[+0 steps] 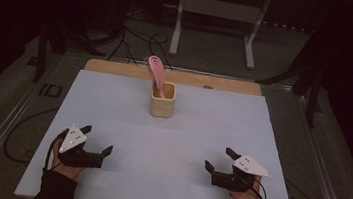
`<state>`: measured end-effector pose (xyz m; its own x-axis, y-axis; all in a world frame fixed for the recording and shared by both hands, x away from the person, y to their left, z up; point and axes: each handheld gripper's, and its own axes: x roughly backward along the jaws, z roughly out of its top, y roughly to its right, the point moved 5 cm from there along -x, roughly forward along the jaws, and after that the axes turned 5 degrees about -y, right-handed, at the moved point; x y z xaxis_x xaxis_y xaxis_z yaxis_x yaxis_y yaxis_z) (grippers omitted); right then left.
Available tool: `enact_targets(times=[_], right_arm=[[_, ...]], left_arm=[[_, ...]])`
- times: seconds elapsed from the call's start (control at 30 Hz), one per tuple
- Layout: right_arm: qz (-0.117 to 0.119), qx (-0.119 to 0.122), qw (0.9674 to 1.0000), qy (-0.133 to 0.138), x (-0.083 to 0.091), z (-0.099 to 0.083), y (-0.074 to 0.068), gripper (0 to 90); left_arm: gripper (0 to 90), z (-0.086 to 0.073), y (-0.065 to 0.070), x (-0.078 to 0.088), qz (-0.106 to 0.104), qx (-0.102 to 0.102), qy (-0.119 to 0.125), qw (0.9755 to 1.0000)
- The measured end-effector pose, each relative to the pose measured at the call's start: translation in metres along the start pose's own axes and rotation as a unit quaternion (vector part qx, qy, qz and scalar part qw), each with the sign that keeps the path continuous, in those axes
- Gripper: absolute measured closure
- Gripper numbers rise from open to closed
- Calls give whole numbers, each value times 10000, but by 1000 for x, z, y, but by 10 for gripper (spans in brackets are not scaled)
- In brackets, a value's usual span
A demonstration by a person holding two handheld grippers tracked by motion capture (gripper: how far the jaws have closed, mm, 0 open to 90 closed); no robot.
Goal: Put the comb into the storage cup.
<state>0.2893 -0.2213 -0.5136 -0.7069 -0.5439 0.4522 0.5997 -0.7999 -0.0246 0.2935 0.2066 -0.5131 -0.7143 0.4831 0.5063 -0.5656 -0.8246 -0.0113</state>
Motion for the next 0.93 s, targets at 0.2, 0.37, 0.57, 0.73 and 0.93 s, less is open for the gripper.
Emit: enact_targets(times=[0.2,0.37,0.57,0.73,0.93], right_arm=[[-71,-18,10000,26,0,0,5,105],[-208,-104,9997,57,5,0,16,105],[-308,-172,9993,85,8,-1,23,105],[-316,-151,9993,84,7,-1,22,105],[-296,-109,9995,40,4,-2,20,105]], left_arm=[[2,-4,-3,12,46,11,115,9999],[2,-8,-7,17,32,55,150,9999],[2,-11,-8,20,29,66,125,9999],[2,-13,-8,20,0,72,99,9999],[2,-14,-9,17,14,129,56,9999]])
